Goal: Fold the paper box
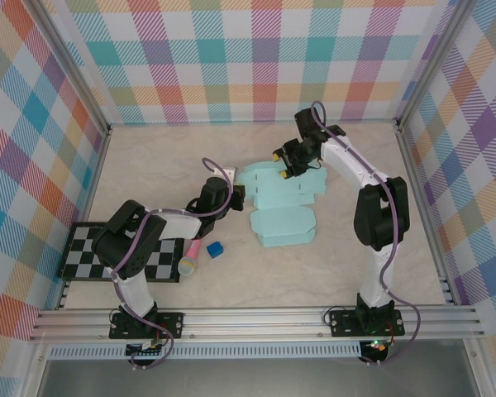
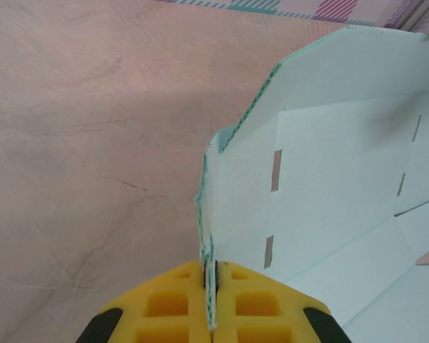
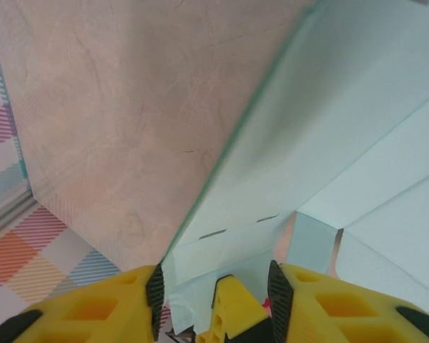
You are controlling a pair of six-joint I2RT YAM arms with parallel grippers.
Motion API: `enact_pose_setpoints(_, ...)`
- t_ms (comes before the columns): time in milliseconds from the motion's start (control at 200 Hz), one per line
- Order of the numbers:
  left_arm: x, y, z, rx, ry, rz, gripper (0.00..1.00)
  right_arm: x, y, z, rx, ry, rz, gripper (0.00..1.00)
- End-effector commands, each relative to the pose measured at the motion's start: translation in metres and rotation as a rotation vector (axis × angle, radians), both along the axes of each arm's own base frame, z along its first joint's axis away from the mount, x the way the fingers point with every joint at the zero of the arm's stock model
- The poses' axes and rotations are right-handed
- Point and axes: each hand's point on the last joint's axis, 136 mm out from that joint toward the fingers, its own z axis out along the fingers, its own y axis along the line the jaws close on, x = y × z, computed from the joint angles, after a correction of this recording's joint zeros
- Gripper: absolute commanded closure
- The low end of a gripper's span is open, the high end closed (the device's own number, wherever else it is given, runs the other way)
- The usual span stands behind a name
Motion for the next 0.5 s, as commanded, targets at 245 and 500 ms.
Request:
enact_pose_setpoints(245,-0.001,-0.006,0.018,-0.02,-0.054,0.002,1.0,0.011,0.01,0.018,0.071,0.001,-0.037,0.31)
enact_pose_setpoints(500,-0.001,-0.006,0.021,-0.013,-0.06,0.004,1.0,0.018,0.006,0.0,0.036,0.035,-0.088,0.45)
